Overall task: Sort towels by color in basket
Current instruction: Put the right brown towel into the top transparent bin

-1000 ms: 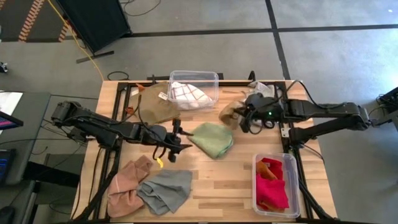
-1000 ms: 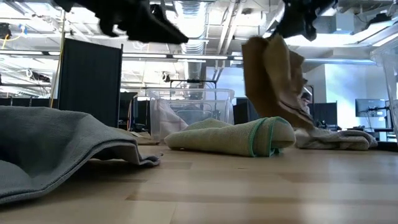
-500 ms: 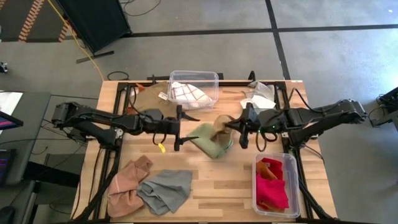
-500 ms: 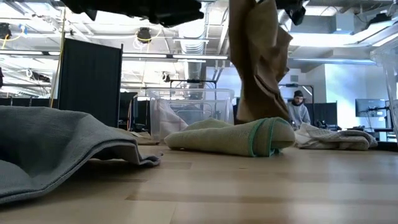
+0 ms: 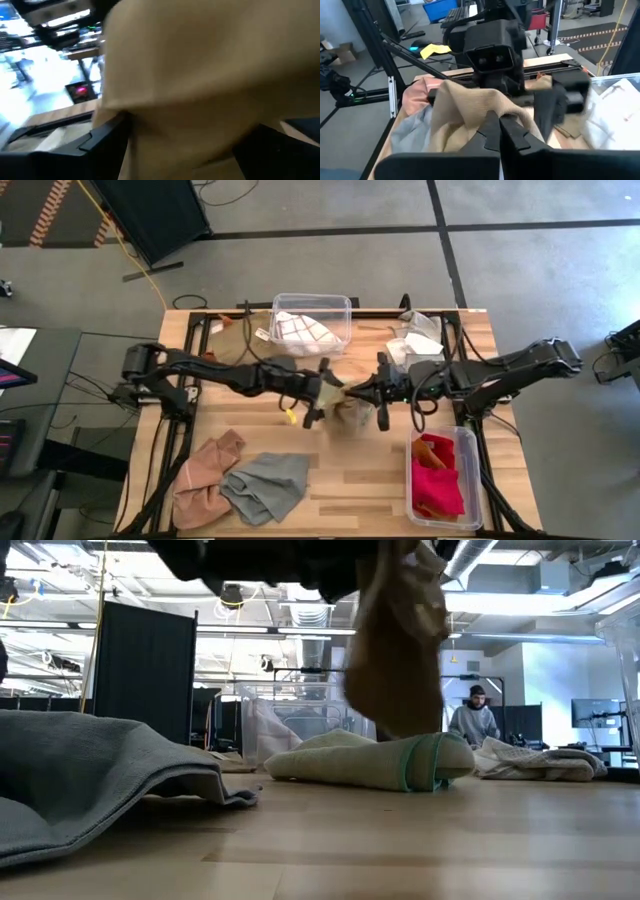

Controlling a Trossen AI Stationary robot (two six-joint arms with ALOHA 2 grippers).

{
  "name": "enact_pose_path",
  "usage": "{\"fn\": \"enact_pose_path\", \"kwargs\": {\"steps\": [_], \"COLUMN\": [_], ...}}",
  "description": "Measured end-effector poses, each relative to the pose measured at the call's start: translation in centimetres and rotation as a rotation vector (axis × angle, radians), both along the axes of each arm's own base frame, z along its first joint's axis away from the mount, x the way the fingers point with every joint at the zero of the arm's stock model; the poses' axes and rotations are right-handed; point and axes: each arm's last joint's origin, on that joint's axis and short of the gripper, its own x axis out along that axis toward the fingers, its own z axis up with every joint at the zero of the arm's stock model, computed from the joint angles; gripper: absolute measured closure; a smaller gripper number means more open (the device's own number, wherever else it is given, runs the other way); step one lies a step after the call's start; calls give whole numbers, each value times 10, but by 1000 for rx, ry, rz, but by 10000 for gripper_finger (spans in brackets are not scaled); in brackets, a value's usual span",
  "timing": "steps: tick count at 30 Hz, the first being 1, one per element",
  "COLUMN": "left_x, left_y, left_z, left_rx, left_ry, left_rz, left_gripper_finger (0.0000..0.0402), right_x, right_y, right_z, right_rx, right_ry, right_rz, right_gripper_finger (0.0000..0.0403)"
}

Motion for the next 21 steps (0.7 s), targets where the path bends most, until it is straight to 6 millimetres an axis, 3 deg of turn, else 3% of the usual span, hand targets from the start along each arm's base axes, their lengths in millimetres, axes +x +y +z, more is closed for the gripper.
{"fn": "enact_pose_path", "kwargs": {"steps": [6, 9, 12, 18, 21], "left_x": [23, 25, 24, 17, 12], "left_y": [-11, -14, -15, -13, -9], "left_z": [-6, -5, -4, 6, 11], "left_rx": [29, 55, 73, 92, 121], "left_ry": [58, 49, 34, 17, 37], "left_rz": [-147, -171, -188, -257, -248], "left_gripper_finger": [95, 127, 190, 368, 387], "right_x": [5, 4, 3, 0, -2], "right_y": [4, 6, 9, 11, 10], "right_z": [-6, -7, -9, -15, -17], "right_rx": [-5, -6, -13, -8, -7], "right_ry": [26, 31, 55, 124, 148], "right_rz": [17, 25, 35, 36, 33], "right_gripper_finger": [386, 384, 383, 382, 380]}}
